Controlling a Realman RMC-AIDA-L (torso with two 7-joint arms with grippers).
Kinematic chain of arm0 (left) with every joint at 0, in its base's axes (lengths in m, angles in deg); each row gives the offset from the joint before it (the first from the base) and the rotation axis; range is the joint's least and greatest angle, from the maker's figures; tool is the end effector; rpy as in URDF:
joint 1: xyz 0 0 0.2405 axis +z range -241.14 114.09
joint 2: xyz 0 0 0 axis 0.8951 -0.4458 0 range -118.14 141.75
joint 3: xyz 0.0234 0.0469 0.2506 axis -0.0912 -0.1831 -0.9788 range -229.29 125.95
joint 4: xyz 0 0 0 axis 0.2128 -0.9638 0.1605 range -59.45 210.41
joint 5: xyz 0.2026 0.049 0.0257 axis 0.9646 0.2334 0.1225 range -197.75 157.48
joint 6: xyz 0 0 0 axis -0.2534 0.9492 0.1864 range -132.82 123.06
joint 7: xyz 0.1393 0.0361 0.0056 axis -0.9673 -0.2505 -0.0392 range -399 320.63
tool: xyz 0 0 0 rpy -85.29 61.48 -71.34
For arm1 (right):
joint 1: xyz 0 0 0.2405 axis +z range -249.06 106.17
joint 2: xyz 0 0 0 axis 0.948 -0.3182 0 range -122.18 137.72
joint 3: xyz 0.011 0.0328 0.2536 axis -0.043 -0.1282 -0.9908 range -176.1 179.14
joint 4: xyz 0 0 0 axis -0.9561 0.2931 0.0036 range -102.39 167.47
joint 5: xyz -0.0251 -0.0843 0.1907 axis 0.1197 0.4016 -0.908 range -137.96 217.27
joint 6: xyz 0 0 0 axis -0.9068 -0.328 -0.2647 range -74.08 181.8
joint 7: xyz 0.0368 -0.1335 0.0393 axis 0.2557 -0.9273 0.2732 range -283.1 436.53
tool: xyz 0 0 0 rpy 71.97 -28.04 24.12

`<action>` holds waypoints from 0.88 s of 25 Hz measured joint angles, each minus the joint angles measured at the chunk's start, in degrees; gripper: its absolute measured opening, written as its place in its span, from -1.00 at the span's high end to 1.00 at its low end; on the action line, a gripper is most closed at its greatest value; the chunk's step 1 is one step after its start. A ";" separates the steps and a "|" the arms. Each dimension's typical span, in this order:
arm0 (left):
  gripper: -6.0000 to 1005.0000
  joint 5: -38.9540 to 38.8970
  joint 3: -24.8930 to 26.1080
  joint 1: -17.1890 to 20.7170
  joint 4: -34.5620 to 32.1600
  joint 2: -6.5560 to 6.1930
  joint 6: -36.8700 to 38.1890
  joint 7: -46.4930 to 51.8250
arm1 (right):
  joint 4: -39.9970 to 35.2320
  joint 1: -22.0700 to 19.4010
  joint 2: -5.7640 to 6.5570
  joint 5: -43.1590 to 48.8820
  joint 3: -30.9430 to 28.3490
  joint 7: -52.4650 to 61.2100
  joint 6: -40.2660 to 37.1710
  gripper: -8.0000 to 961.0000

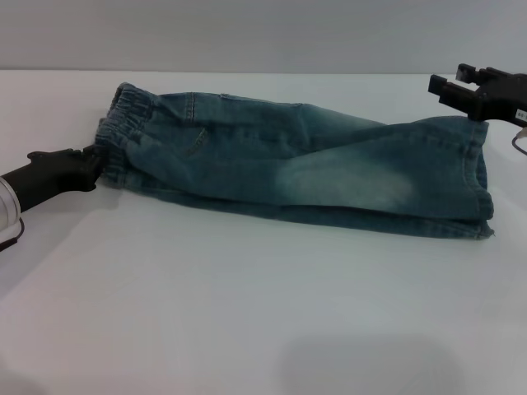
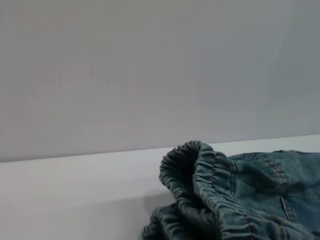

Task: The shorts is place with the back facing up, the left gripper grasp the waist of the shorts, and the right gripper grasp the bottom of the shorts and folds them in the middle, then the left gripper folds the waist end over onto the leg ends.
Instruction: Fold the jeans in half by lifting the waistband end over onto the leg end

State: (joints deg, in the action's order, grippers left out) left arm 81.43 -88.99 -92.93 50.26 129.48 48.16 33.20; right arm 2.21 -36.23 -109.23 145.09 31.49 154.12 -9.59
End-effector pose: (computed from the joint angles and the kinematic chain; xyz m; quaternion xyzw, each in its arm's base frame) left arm -0.3430 0.3696 0.0062 -0.8288 -0.3553 -0.1818 0.3922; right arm 0.2899 0.4028 0.0378 -0.8408 0.3033 0.2627 0.3634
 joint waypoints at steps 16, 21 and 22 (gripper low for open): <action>0.93 -0.22 0.50 1.11 -0.32 0.11 2.26 -0.17 | 0.05 -0.39 -1.15 -0.60 0.00 -0.15 0.22 -0.24; 0.93 -3.24 0.66 1.50 -0.67 0.05 3.97 -0.61 | 0.39 -0.10 -1.30 -2.03 0.16 -0.60 2.23 -0.24; 0.93 -4.08 0.67 1.61 -0.68 0.05 4.29 -1.24 | 0.58 0.00 -1.34 -2.97 0.28 -1.21 2.56 -0.24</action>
State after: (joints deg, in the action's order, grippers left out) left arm 77.36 -88.32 -91.32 49.58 129.52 52.45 31.97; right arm 2.79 -36.23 -110.57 142.13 31.77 152.91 -7.03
